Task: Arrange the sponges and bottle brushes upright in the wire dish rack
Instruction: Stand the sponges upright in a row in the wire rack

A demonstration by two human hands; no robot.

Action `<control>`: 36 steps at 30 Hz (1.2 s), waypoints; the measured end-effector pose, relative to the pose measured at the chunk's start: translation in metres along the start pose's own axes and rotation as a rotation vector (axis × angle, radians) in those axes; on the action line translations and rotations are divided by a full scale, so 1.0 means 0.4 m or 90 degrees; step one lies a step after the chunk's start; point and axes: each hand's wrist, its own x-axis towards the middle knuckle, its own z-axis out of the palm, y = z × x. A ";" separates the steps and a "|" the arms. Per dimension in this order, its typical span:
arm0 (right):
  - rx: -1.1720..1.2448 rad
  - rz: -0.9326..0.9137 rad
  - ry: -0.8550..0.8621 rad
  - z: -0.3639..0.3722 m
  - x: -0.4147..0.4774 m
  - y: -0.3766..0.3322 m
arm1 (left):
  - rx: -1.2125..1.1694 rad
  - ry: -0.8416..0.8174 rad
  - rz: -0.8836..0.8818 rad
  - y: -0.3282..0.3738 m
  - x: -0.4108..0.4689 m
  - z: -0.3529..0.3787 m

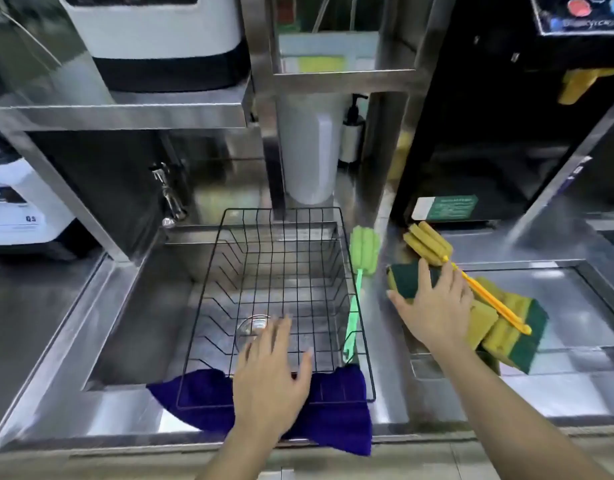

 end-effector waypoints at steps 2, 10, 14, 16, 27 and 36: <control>-0.023 0.052 -0.075 -0.007 0.016 0.003 | 0.024 -0.005 0.010 -0.001 -0.007 0.006; -0.044 0.133 -0.247 0.010 0.080 0.012 | 0.111 0.058 0.062 -0.004 -0.024 0.010; -0.005 0.168 -0.194 0.002 0.076 -0.003 | 0.104 0.047 0.056 -0.004 -0.023 0.011; 0.026 0.181 -0.155 -0.006 0.068 -0.009 | 0.100 0.044 0.048 -0.004 -0.023 0.014; 0.581 0.045 -0.195 -0.163 -0.002 -0.157 | 0.100 0.028 0.043 -0.003 -0.019 0.016; 0.094 -0.205 -0.307 -0.098 -0.115 -0.280 | 0.077 0.018 0.013 0.005 -0.022 0.006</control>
